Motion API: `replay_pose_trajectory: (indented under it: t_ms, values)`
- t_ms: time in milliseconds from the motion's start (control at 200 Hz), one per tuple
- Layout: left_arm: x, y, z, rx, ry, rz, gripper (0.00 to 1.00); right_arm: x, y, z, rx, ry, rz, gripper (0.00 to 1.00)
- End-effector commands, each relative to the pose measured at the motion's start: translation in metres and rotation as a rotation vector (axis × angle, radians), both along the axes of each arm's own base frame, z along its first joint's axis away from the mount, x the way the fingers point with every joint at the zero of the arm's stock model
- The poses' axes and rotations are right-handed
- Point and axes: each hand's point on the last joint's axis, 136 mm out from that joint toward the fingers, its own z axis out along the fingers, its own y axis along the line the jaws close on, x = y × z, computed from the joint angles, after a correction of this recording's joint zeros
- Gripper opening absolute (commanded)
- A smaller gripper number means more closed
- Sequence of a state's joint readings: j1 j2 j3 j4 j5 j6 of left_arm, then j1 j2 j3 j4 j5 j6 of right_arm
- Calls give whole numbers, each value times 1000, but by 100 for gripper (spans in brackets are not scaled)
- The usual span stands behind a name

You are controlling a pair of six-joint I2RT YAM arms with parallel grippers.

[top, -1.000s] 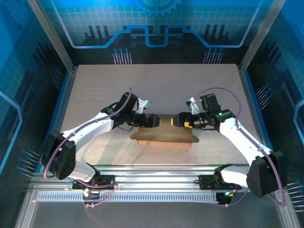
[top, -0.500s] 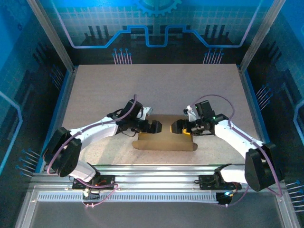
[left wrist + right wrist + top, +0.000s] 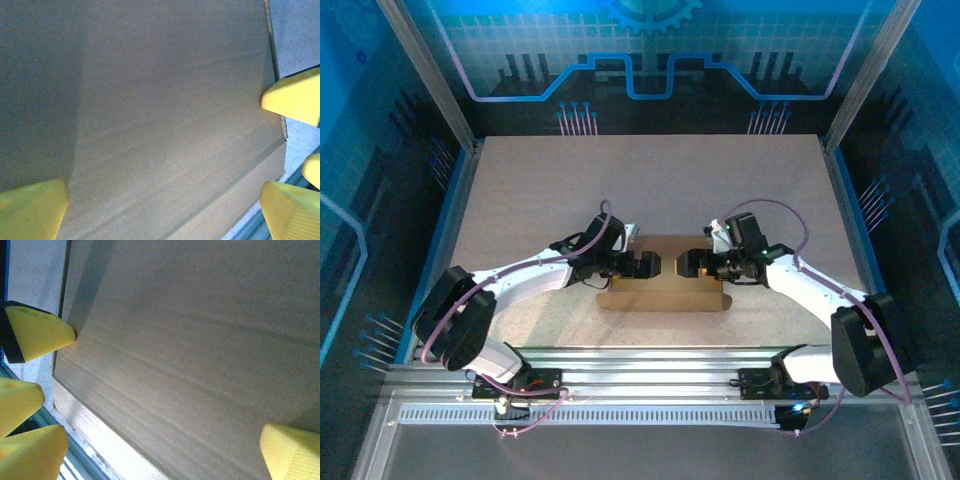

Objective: Fold the paper box

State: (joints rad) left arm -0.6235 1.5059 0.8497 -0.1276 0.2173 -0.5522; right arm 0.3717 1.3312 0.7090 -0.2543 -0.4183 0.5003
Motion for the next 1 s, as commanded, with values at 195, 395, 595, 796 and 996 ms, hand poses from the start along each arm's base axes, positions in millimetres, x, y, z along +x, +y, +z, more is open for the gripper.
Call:
replay_pose_trajectory:
  t_ms: [195,395,595,796,996]
  values:
    - [34,22,4,24,-43,134,99,38,2,6,-67,-107,-10,100]
    - [24,29,37,-27,-90,153,99,38,-18,34,-99,-199,-127,100]
    - [11,55,56,16,-127,222,99,28,-52,58,-187,-235,-219,100]
    - [3,73,46,63,-138,245,99,18,-46,64,-193,-292,-133,100]
    - [1,84,28,52,-72,264,99,15,-50,42,-208,-207,-164,100]
